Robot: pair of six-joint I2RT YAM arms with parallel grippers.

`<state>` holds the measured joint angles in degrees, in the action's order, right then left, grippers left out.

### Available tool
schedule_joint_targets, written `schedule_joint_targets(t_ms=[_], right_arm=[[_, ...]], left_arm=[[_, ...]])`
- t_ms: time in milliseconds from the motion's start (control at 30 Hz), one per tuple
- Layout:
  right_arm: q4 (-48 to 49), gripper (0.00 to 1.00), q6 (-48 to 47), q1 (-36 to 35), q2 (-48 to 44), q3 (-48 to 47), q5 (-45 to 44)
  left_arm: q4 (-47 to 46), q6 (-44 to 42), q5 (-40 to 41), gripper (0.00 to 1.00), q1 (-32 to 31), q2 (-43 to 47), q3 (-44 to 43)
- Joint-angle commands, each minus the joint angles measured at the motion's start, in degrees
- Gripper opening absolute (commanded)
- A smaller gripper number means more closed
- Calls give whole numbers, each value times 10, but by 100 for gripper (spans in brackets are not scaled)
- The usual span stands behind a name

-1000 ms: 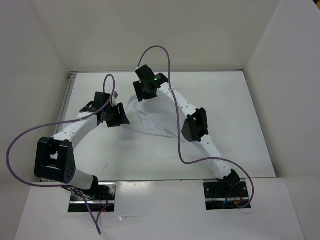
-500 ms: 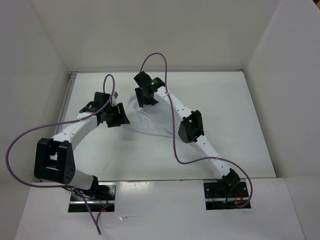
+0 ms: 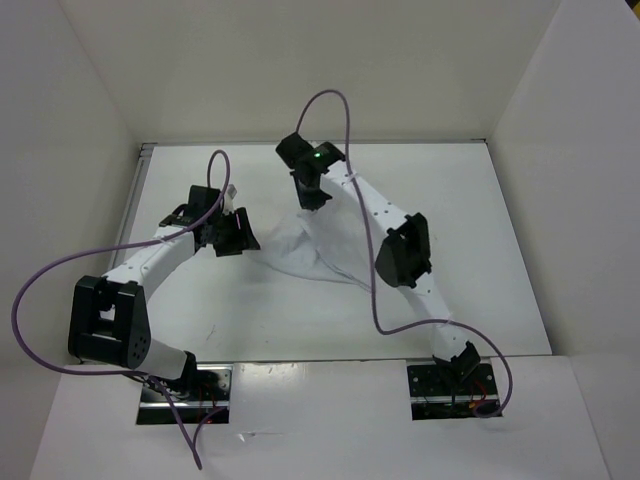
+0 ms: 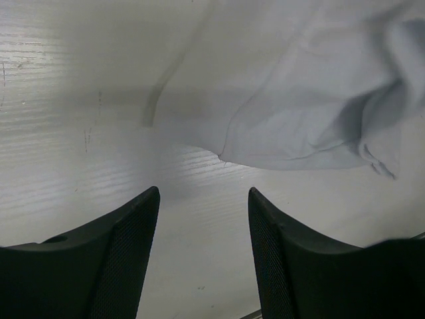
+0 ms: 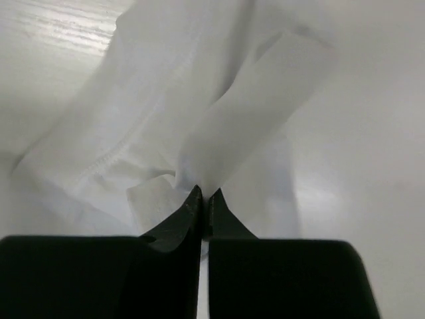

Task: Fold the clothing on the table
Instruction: Move the skirt to the center of the board

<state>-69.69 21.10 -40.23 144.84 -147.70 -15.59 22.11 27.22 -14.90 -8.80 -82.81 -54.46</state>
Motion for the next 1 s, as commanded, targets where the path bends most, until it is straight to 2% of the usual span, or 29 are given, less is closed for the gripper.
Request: schedule_joint_targets(t_ms=[0, 100, 133, 167, 200, 233, 300, 333, 500, 600, 733, 833, 967], right_arm=[[-44, 0, 26, 5, -197, 73, -69], [-44, 0, 50, 21, -312, 250, -83], [-44, 5, 55, 21, -342, 347, -83], [-44, 14, 61, 28, -372, 390, -83], [-49, 33, 68, 39, -423, 426, -75], [-49, 42, 68, 46, -441, 475, -67], [-49, 52, 74, 59, -458, 487, -61], [-49, 64, 74, 65, -450, 481, -84], [-49, 67, 80, 65, -378, 406, -178], [-25, 68, 72, 88, -336, 354, -188], [59, 68, 4, 115, -288, 331, -97], [102, 68, -36, 115, -251, 298, -46], [102, 60, -48, 115, -186, 223, 50]], left_arm=[[-6, 0, -8, 63, 3, 4, 2], [-6, 0, -8, 63, 3, -2, 2], [-6, 0, -8, 63, 3, -2, 2], [-6, 0, -8, 63, 3, -2, 2], [-6, 0, -8, 63, 3, -7, 2], [-6, 0, -8, 63, 3, -7, 2], [-11, 0, -22, 63, 3, -18, 2], [-17, 0, -28, 63, 3, -18, -3], [-28, -5, -54, 63, 3, -40, -16], [-28, -5, -54, 63, -3, -40, -16], [-64, 18, -75, 63, -8, -52, -16], [-93, 34, -106, 63, -18, -66, -51], [-88, 35, -116, 63, -18, -80, -88]])
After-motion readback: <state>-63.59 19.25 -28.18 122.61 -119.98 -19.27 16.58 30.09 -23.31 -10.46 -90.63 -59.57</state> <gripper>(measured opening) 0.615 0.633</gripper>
